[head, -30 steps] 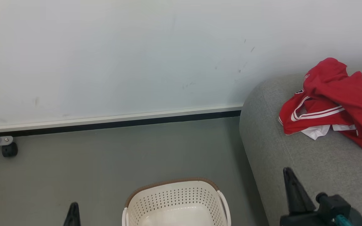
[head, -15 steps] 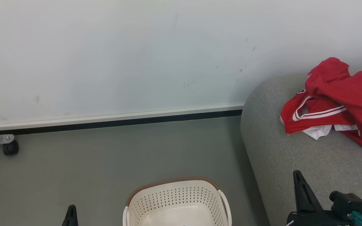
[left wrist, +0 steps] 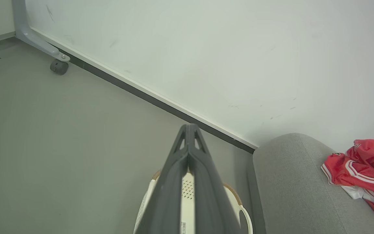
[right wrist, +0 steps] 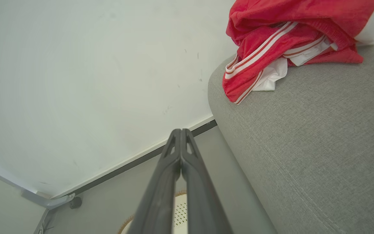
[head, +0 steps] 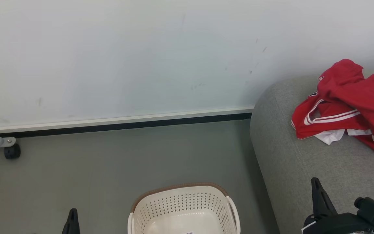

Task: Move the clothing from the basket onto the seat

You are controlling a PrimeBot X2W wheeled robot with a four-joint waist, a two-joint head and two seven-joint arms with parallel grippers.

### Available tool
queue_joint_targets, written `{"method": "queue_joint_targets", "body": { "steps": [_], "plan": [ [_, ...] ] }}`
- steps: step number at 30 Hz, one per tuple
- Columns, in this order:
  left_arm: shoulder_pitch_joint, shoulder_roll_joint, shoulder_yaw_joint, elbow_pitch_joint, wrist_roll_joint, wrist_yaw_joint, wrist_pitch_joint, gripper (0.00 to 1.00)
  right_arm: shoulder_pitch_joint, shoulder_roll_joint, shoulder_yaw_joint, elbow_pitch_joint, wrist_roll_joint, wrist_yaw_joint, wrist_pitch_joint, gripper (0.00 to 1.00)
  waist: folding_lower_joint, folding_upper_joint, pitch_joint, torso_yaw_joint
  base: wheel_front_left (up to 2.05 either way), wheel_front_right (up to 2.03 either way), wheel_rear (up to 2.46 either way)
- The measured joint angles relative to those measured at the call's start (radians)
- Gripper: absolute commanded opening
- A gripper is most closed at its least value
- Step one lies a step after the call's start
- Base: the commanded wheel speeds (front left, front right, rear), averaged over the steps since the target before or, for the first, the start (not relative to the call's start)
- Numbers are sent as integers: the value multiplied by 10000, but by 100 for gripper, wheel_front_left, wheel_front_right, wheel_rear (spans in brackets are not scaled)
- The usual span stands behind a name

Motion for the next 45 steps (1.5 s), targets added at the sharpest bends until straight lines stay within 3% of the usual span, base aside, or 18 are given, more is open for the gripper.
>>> {"method": "queue_joint_targets", "body": {
  "steps": [45],
  "plan": [
    [-1261,-499,1005,876,-5505,-1145,1668,0,-383,600,-2031,562,6111,1081,1672,0,0,0,140,184,0,0,0]
  ]
}}
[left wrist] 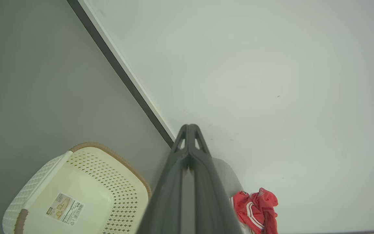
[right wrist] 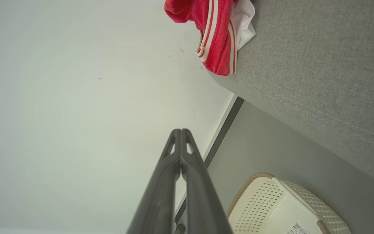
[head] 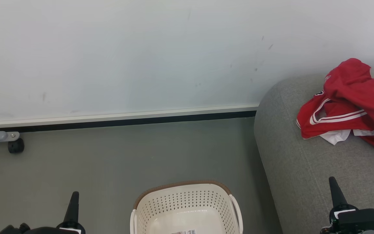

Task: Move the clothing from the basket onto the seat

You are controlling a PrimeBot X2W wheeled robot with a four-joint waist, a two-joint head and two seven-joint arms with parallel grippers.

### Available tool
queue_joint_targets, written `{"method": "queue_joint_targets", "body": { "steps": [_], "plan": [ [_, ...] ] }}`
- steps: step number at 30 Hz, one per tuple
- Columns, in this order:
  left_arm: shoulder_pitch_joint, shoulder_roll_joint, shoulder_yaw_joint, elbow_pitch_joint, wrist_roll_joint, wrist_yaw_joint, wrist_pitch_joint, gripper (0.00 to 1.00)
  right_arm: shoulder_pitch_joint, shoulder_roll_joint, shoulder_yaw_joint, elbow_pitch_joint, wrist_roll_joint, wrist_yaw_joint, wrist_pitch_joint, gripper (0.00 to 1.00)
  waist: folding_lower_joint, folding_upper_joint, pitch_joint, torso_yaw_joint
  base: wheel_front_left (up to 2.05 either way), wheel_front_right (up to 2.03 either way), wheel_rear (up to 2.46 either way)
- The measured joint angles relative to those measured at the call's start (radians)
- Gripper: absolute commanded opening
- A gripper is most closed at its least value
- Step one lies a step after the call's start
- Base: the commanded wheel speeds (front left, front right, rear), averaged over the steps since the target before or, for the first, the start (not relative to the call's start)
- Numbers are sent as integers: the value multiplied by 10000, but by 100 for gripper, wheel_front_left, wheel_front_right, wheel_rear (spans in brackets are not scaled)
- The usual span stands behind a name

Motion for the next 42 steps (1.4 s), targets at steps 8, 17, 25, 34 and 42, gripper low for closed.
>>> {"method": "queue_joint_targets", "body": {
  "steps": [8,17,25,34,42],
  "plan": [
    [-204,-107,184,157,-878,-188,276,0,-13,111,-341,98,1020,167,263,0,0,0,24,32,0,0,0],
    [-437,-188,353,324,-1885,-435,546,0,-41,207,-690,213,2069,357,533,0,0,0,49,64,0,0,0],
    [-706,-280,531,468,-2778,-614,842,0,-189,318,-1035,307,3156,537,803,0,0,0,73,96,0,0,0],
    [-760,-295,554,481,-2993,-688,874,0,-201,336,-1081,318,3260,577,867,0,0,0,75,99,0,0,0],
    [-760,-295,554,483,-3003,-688,874,0,-201,336,-1081,318,3260,577,867,0,0,0,75,99,0,0,0]
  ]
}}
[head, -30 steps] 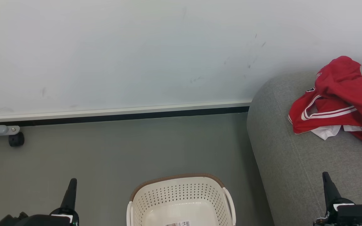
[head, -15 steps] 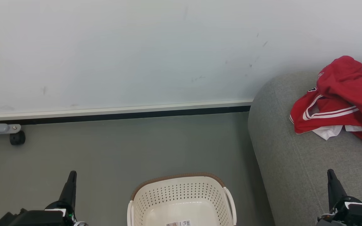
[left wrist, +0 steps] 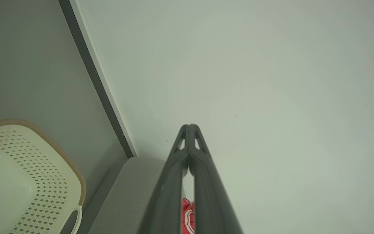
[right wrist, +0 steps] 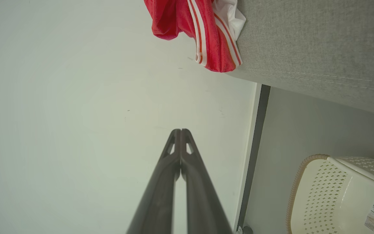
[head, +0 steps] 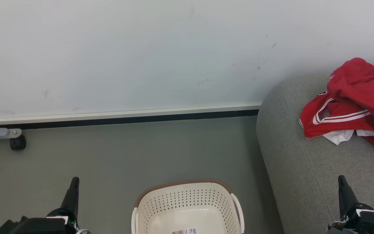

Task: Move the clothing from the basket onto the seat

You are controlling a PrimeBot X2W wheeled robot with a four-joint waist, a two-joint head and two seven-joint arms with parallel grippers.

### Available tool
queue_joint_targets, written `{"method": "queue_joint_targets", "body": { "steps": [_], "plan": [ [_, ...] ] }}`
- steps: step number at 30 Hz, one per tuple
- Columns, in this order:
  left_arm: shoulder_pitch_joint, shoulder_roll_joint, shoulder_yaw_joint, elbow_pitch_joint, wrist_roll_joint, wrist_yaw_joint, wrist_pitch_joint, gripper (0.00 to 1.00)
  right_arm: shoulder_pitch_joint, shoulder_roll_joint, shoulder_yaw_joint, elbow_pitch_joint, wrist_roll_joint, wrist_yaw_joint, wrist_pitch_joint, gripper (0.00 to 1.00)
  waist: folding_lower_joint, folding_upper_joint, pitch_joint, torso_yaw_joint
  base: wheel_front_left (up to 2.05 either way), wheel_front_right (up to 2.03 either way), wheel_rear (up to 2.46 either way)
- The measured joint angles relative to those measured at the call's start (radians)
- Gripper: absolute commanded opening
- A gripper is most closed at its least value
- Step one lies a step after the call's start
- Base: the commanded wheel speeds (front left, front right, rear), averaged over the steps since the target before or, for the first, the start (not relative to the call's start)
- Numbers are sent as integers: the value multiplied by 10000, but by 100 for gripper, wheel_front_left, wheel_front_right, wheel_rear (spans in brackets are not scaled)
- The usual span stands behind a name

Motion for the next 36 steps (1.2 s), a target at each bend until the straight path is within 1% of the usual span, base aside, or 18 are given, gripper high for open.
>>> {"method": "queue_joint_targets", "body": {
  "steps": [36],
  "plan": [
    [0,0,-2,15,0,0,0,0,0,2,2,-2,0,0,-2,0,0,1,0,0,0,0,0]
  ]
}}
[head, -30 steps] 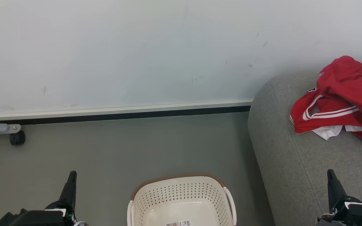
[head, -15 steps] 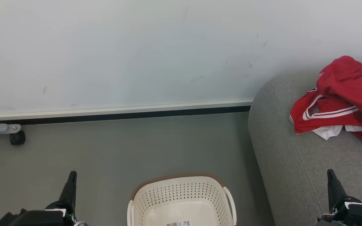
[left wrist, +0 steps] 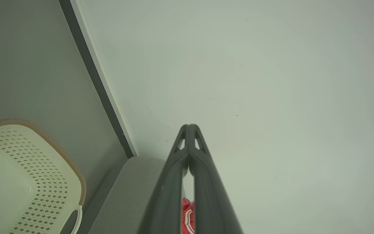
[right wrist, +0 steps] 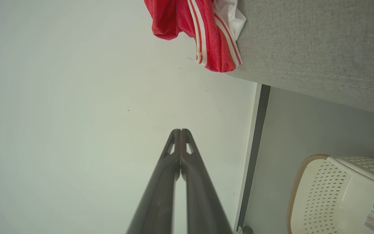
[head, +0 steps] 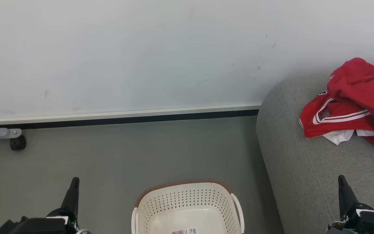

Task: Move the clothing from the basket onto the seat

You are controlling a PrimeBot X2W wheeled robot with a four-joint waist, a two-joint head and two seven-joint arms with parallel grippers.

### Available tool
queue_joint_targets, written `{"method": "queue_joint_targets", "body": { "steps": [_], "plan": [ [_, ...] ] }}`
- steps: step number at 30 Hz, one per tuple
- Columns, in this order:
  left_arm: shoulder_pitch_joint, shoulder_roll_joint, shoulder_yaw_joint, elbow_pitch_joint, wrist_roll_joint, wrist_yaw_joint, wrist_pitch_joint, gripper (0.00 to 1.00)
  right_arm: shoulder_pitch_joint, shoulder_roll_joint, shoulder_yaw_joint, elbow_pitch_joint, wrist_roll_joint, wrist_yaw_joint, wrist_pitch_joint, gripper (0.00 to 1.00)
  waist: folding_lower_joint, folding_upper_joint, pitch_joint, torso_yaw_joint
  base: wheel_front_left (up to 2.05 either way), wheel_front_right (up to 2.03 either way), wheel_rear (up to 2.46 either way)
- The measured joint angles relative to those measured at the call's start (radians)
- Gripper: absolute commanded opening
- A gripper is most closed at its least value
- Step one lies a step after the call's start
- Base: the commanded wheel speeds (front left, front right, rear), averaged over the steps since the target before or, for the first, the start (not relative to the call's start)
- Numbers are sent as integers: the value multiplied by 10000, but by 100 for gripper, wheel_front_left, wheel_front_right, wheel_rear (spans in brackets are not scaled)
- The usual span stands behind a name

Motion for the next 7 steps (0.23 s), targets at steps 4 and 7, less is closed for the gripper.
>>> {"method": "queue_joint_targets", "body": {
  "steps": [4,7],
  "plan": [
    [0,0,0,0,0,0,0,0,0,0,0,0,2,0,0,0,0,0,0,0,0,0,0],
    [0,0,0,0,0,0,0,0,0,0,0,0,2,0,0,0,0,0,0,0,0,0,0]
  ]
}}
